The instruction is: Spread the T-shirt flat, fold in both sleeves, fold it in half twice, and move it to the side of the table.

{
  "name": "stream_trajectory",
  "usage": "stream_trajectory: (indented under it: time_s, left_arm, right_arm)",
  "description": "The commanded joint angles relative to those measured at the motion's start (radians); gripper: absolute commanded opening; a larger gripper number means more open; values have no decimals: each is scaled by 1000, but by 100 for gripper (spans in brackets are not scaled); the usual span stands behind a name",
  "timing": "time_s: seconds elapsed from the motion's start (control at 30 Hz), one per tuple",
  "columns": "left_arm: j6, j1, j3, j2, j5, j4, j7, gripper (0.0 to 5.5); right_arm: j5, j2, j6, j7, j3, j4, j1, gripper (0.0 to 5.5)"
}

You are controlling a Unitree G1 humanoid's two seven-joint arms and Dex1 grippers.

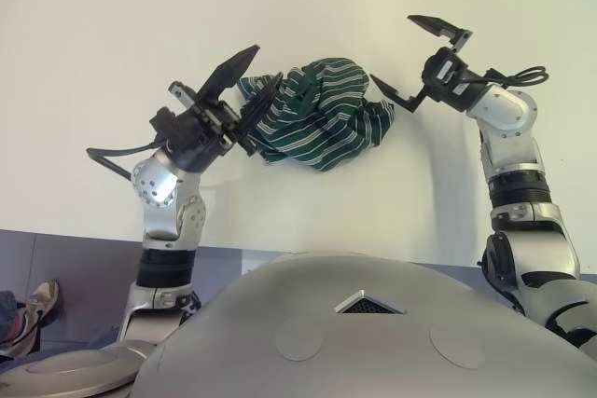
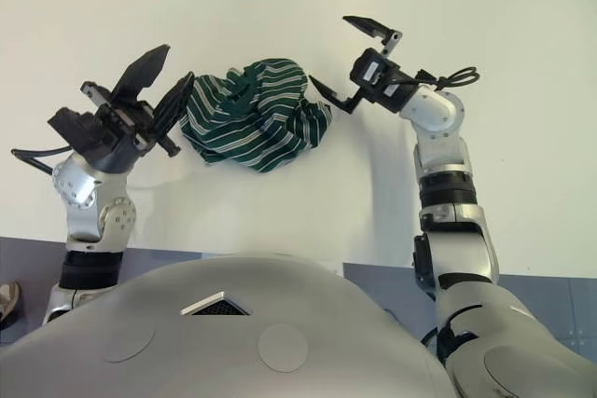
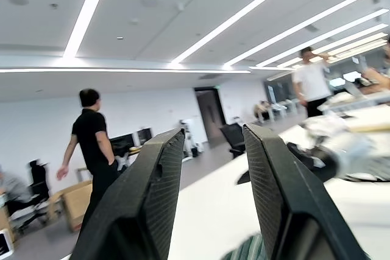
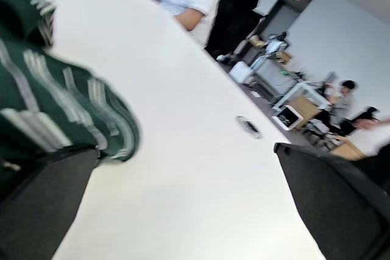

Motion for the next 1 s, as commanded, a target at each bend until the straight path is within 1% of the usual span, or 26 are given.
stream_trajectory:
  time_s: [0.03,0.2,0.27,0.33,0.37,0.47,0.63,0.73,0.8,0.9,1.0]
  left_arm:
    - [-37,-37,55,33,109,76,36,176]
    - [-95,-133,168,47,288,308,193,176]
    - [-58,-194,187,86,474,471,332,176]
    - [-40,-200,125,131,659,569,389,176]
    - [-65,-181,81,139,700,576,376,176]
    - [-161,-137,-42,157,734,549,325,176]
    - [-191,-147,-122,192,770,595,332,176]
    - [-195,-156,-143,201,771,610,348,176]
    - [-194,-162,-152,207,771,617,367,176]
    - [-185,-176,-153,212,780,631,404,176]
    - [-178,-187,-154,219,789,639,434,176]
  right_arm:
    - [-57,26,-9,-27,61,86,-78,539]
    - [-89,41,-46,-79,99,194,-125,539]
    - [-83,42,-57,-89,103,217,-135,539]
    - [-68,47,-66,-91,99,228,-145,539]
    - [-63,49,-68,-92,98,231,-149,539]
    - [-55,53,-73,-96,102,212,-147,539]
    - [-14,69,-75,-82,93,170,-141,539]
    - [107,85,-55,-9,75,62,-109,539]
    - [242,85,1,74,77,-92,-59,539]
    - [396,30,77,203,100,-313,38,539]
    - [470,-60,135,324,122,-473,140,539]
